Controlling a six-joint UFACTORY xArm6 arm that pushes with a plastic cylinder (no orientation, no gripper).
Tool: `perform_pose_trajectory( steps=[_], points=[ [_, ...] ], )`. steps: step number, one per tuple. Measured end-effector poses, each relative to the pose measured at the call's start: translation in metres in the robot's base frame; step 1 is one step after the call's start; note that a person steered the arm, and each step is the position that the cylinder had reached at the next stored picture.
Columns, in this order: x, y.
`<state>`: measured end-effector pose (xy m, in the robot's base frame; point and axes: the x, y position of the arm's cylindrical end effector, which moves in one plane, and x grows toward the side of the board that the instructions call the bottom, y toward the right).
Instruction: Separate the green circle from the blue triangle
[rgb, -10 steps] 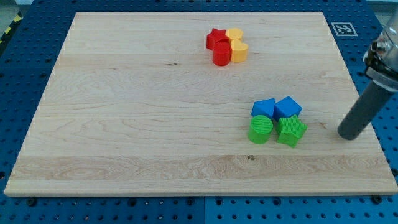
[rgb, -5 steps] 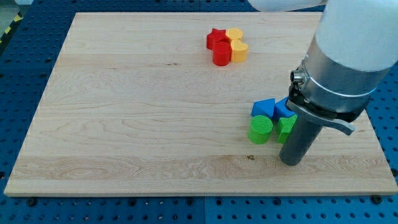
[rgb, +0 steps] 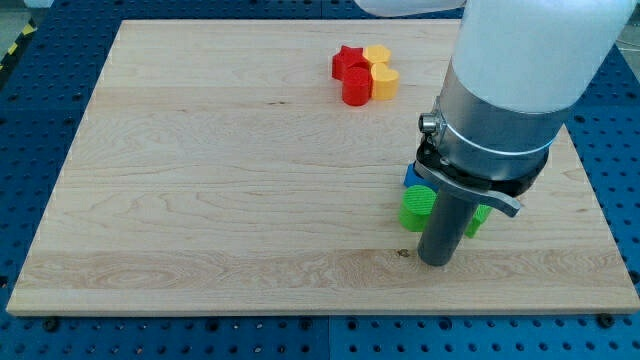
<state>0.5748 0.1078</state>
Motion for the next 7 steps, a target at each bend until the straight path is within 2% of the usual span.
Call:
perform_pose_trajectory(
  steps=[2, 5, 7],
  points=[
    [-0.038, 0.020],
    [-0.055, -0.044],
    [-0.057, -0.047]
  ],
)
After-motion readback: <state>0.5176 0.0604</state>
